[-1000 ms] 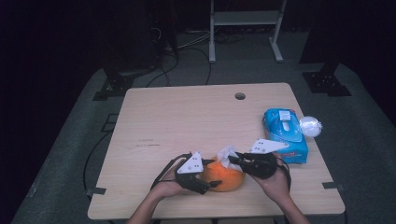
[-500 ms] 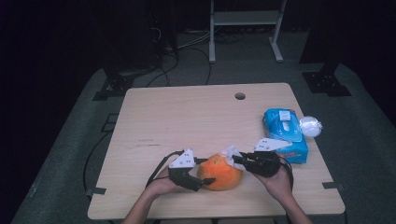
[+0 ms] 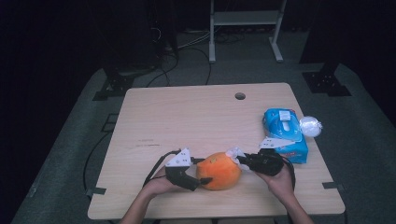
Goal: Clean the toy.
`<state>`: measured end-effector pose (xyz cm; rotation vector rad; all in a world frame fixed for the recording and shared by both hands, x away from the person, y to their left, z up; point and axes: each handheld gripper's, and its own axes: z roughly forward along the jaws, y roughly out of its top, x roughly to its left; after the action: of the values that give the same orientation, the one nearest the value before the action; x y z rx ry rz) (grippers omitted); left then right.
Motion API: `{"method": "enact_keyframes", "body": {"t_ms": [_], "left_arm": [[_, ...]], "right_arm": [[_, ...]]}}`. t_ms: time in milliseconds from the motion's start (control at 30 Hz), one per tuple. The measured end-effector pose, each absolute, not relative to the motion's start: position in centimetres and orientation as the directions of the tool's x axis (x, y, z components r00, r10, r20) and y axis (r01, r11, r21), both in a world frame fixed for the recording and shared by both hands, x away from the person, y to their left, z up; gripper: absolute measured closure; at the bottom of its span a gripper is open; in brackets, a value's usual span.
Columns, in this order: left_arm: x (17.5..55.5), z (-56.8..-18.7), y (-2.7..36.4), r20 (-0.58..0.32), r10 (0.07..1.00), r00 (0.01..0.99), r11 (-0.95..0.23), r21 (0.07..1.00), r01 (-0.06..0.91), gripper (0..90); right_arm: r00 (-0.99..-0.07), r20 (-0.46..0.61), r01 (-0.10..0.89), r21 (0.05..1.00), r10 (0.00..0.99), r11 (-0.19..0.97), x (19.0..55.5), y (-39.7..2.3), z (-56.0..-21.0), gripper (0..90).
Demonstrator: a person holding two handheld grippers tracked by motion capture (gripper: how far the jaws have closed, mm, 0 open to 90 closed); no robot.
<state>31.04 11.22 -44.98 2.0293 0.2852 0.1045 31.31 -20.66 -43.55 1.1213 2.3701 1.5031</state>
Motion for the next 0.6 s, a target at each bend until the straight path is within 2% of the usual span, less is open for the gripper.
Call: {"method": "enact_keyframes", "body": {"t_ms": [133,300,400,467,600], "left_arm": [[31.1,-45.2,11.4,-0.066,0.247,0.967,-0.422,0.891,0.168,28.3],[31.3,-45.1,11.2,-0.066,0.244,0.967,-0.422,0.891,0.168,28.1],[31.3,-45.2,11.4,-0.074,0.247,0.966,-0.418,0.892,0.175,28.0],[31.3,-45.2,11.4,-0.069,0.247,0.967,-0.421,0.891,0.171,28.0],[31.3,-45.3,11.5,-0.074,0.246,0.967,-0.414,0.894,0.174,28.0]], "right_arm": [[-0.701,0.278,0.53,0.82,0.657,0.218,31.4,-21.2,-43.5,77.9],[-0.731,0.256,0.485,0.847,0.632,0.217,30.8,-20.9,-42.3,77.9],[-0.714,0.259,0.528,0.809,0.65,0.258,31.3,-20.9,-43.6,77.9],[-0.699,0.298,0.555,0.799,0.65,0.231,31.6,-21.2,-44.1,77.9],[-0.713,0.278,0.513,0.832,0.644,0.209,31.0,-21.1,-42.8,77.9]]}}
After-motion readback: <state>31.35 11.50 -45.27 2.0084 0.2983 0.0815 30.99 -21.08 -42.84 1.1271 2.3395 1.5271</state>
